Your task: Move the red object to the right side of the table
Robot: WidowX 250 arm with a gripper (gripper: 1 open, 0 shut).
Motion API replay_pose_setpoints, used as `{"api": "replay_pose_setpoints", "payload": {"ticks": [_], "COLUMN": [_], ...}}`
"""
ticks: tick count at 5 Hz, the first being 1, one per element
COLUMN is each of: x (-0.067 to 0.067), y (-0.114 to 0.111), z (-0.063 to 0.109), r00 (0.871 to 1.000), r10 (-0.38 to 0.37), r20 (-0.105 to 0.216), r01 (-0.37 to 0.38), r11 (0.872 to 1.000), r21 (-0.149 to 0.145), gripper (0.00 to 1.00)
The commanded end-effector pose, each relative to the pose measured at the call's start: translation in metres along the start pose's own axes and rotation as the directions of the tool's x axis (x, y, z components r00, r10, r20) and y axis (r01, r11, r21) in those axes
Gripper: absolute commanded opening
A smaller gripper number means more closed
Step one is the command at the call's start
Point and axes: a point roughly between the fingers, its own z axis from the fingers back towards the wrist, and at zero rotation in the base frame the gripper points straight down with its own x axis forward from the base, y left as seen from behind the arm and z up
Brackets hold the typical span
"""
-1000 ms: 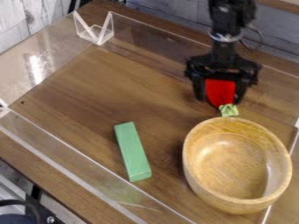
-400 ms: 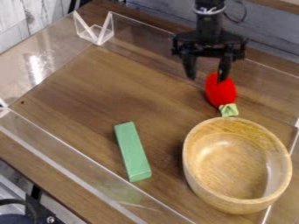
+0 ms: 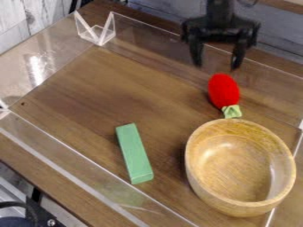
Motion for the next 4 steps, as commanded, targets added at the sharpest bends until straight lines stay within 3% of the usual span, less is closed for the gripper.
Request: {"api": "replay_pose_setpoints", "payload": {"ticks": [1, 3, 4], "x": [0.003, -0.005, -0.006], "y": [-0.004, 0.0, -0.003], "z": [0.011, -0.01, -0.021], "r00": [0.998, 0.997, 0.993], "r10": [0.0, 0.065, 0.105], "r20": [0.062, 0.052, 0.05], "r01": [0.001, -0.065, -0.105], "r11": [1.0, 0.998, 0.994], "r21": [-0.014, 0.002, 0.01], "gripper": [1.0, 1.0, 0.0]}}
